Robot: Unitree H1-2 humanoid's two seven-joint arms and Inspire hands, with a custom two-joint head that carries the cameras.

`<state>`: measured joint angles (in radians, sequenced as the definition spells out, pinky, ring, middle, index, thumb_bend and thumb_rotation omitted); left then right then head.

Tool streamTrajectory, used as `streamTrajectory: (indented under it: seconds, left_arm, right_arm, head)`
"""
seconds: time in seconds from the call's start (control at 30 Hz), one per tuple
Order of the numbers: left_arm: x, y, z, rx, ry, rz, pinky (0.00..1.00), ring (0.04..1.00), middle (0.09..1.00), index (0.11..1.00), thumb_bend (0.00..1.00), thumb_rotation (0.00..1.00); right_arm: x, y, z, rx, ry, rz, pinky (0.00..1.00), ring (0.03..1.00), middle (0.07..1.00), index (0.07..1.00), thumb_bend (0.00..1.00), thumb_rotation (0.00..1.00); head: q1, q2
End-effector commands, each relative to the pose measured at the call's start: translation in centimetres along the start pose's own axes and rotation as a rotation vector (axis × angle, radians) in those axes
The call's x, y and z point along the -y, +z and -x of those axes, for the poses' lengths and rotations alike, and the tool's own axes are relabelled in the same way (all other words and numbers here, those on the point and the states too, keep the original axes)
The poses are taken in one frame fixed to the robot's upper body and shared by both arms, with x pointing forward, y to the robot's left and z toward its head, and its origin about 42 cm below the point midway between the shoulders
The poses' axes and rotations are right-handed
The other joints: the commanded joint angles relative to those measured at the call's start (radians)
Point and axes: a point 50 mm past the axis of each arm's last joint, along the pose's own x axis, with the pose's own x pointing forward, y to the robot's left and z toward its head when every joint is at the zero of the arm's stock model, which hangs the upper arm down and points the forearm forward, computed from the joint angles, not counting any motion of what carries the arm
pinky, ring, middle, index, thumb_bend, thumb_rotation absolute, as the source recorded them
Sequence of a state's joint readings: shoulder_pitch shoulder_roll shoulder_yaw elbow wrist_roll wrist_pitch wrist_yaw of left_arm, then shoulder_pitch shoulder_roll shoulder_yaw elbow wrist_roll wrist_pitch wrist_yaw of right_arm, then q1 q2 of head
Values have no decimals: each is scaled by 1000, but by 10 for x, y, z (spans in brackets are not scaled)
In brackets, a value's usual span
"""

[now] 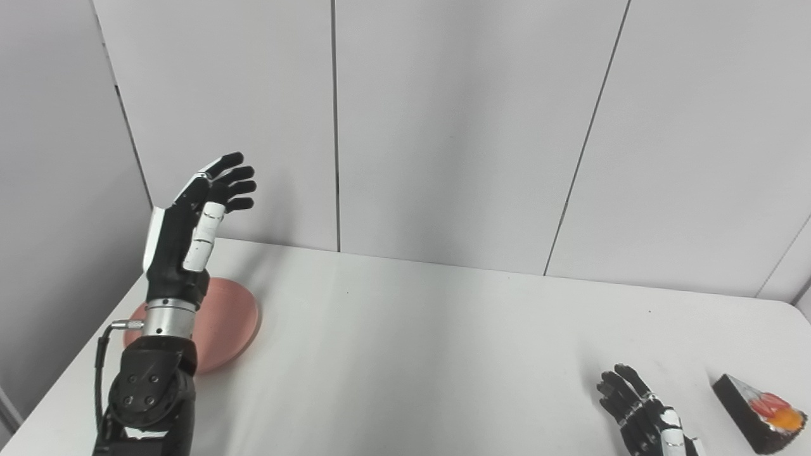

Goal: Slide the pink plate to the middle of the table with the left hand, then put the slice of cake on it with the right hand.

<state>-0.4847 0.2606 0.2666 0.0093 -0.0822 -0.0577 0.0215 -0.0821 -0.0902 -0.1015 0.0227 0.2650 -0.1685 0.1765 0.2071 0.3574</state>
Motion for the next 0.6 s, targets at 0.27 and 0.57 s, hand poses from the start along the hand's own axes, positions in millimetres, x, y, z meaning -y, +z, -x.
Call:
streamTrajectory:
  seconds: [0.27, 0.57]
  left_arm:
    - [-54, -6, -30, -21, 43, -55, 844, 838, 865, 836, 868, 865]
    - [-96, -36, -43, -142, 92, -34, 821, 864, 879, 845, 869, 889]
  right_arm:
    - [-4, -7, 13, -35, -7, -15, 880, 838, 832, 834, 702, 971]
    - [0, -6, 14, -30, -2, -12, 884, 834, 831, 830, 689, 964]
  head:
    - [1, 9]
    - [6, 16]
